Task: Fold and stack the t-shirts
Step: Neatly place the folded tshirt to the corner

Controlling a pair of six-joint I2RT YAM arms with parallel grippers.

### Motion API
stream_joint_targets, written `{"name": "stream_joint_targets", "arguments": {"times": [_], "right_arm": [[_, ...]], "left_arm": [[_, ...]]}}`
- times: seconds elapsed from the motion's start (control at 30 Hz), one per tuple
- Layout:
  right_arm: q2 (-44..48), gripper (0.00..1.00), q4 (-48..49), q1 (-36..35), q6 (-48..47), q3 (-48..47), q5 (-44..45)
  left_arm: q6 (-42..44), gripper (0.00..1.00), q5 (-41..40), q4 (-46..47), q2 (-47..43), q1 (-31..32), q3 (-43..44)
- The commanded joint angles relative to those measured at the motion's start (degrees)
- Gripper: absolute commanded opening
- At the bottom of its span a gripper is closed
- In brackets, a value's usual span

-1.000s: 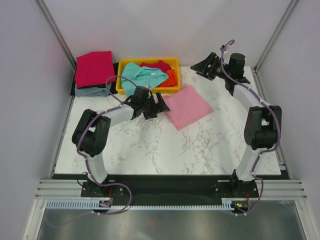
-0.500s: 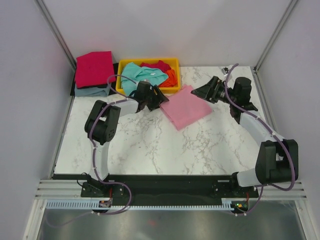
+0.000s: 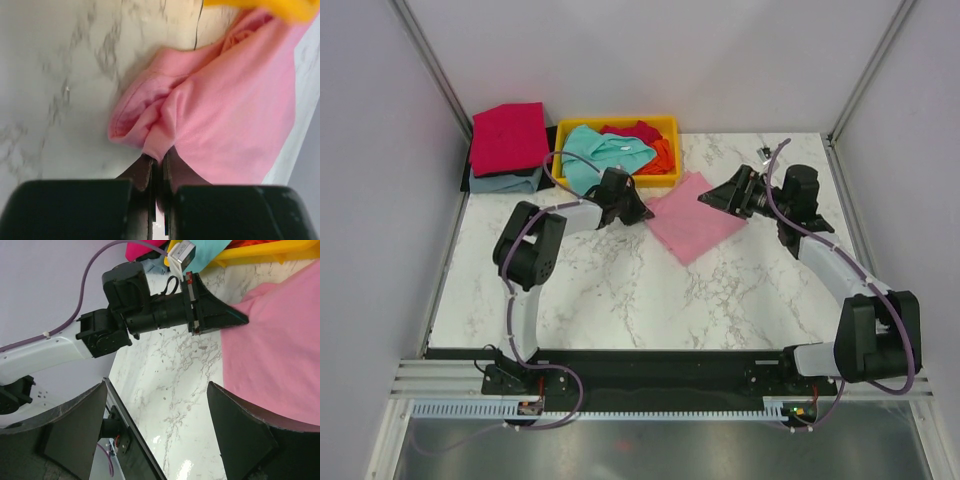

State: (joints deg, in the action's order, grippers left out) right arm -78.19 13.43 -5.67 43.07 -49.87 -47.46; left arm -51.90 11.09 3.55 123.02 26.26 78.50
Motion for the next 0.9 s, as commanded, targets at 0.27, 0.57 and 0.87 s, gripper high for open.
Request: {"name": "stream_joint_targets", "arguments": {"times": [0.27, 0.57, 0.87], "right_arm": [[6.82, 0.89, 0.36, -0.04, 0.08, 1.44, 0.97], [9.2, 0.89, -1.74, -0.04, -0.79, 1.79, 0.79], [9.29, 0.89, -1.22, -0.3, -0.53, 3.11, 0.53]], "left_arm": [[22.36, 0.02, 3.31, -19.44, -20.36, -4.8, -13.9], [32.47, 0.02, 1.57, -30.26, -21.33, -18.43, -3.03], [47.84, 0.02, -7.92, -38.0, -16.59, -23.27, 16.04]]}}
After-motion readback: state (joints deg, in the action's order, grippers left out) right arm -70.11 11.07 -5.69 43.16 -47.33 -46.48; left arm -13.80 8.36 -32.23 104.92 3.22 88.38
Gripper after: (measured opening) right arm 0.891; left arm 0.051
